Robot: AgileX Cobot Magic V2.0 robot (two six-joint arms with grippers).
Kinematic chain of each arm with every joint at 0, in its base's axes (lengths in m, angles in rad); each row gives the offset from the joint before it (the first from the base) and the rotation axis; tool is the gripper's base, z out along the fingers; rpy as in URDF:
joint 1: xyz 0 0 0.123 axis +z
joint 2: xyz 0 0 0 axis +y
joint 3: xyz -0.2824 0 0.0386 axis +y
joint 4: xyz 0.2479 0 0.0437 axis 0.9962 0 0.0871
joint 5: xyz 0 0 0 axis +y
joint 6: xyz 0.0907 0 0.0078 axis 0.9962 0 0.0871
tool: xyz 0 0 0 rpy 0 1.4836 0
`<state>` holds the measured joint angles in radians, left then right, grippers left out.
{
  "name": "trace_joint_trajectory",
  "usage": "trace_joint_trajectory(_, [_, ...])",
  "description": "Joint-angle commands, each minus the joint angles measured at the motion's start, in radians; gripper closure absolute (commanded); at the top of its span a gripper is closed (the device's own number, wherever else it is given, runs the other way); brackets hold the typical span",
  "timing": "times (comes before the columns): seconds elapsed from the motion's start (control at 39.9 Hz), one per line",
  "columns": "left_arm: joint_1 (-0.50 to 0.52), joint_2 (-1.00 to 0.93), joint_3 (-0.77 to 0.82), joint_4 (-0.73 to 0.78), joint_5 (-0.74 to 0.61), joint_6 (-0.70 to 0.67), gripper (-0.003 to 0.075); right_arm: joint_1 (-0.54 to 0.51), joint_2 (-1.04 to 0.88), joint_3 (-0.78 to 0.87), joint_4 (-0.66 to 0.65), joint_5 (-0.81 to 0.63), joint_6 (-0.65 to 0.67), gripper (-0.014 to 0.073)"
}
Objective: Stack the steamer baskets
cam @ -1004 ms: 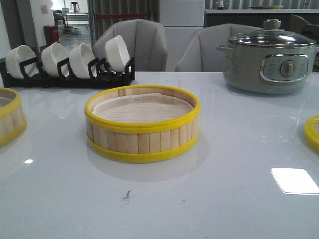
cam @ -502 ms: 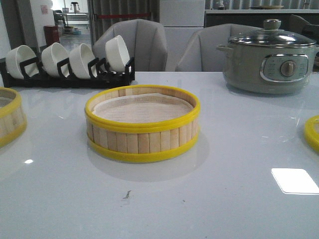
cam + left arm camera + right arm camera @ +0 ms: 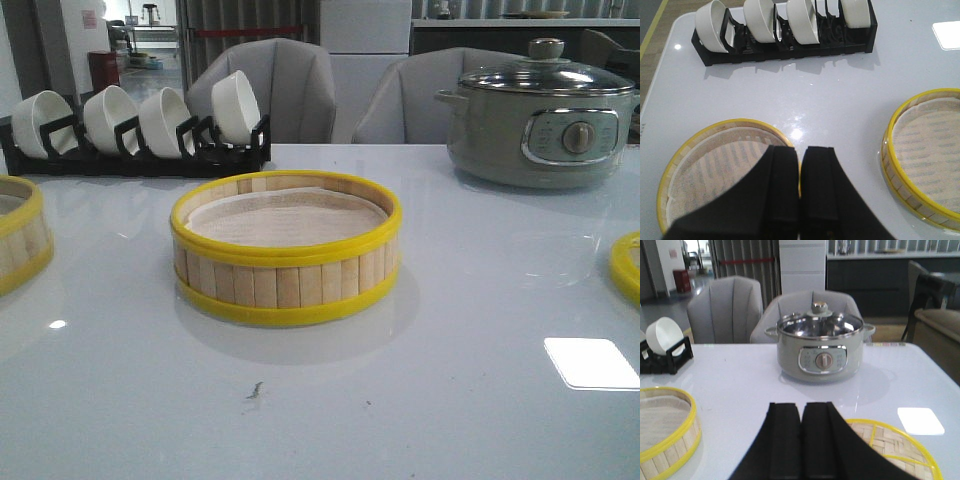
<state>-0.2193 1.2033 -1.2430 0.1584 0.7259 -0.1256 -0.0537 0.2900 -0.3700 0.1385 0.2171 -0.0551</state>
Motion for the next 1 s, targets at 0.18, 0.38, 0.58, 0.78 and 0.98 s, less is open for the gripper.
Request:
trace_joint_trajectory(0.18, [-0.004,-0.045,-0.035,0.006,-0.035,0.002,0.0625,-0.006,0.435,-0.414,0.011,0.170,0.005,0.0565])
trace_joint_trajectory(0.38, [-0.004,-0.045,-0.035,-0.001,0.000,0.002,0.0625,-0.006,0.558,-0.497,0.027,0.216,0.005,0.0565])
trace_joint_trajectory(0.58, [-0.004,-0.045,-0.035,-0.006,0.014,0.002,0.0625,-0.006,0.604,-0.497,0.063,0.240,0.006,0.0565])
trace_joint_trajectory(0.78, [-0.004,-0.045,-0.035,-0.027,0.015,0.002,0.0625,-0.006,0.629,-0.497,0.114,0.248,0.006,0.0561])
trace_joint_trajectory(0.98, [-0.004,-0.065,-0.035,-0.073,-0.007,0.005,0.0625,-0.006,0.663,-0.497,0.110,0.265,-0.010,0.0373])
